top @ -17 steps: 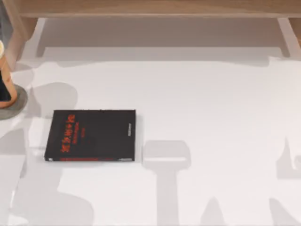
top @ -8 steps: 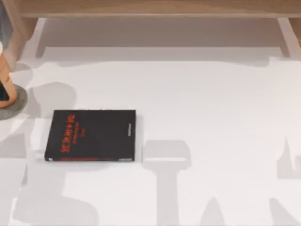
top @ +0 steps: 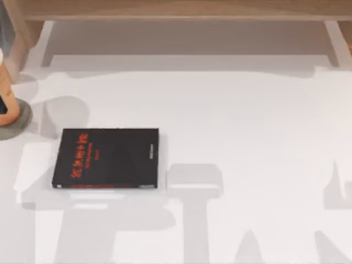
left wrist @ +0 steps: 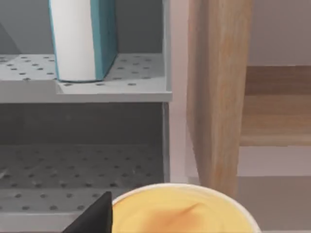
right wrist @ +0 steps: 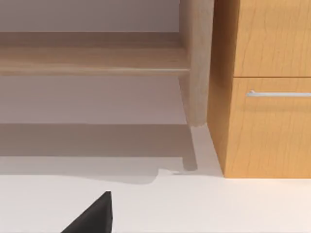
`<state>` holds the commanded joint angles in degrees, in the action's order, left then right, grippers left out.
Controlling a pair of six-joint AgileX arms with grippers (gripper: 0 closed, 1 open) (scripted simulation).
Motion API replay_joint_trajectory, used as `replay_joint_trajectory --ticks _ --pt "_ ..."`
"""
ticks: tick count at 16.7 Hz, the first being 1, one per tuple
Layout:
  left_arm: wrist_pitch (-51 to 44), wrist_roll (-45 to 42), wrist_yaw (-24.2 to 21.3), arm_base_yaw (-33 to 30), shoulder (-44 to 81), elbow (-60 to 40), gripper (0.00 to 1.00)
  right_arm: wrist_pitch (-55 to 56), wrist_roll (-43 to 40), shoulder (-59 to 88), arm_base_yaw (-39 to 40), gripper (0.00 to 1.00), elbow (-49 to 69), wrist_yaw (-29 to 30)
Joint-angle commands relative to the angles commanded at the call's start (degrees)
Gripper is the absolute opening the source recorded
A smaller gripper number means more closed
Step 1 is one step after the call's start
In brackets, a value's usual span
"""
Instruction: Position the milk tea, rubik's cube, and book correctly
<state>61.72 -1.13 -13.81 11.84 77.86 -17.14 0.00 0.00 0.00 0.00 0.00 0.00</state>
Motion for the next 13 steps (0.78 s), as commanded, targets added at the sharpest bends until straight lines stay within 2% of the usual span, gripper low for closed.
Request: replay_joint_trajectory --ticks 13 --pt "-51.93 0.89 11.50 -9.83 -67.10 14.35 1.00 0.00 0.00 0.00 0.00 1.00 0.00 0.00"
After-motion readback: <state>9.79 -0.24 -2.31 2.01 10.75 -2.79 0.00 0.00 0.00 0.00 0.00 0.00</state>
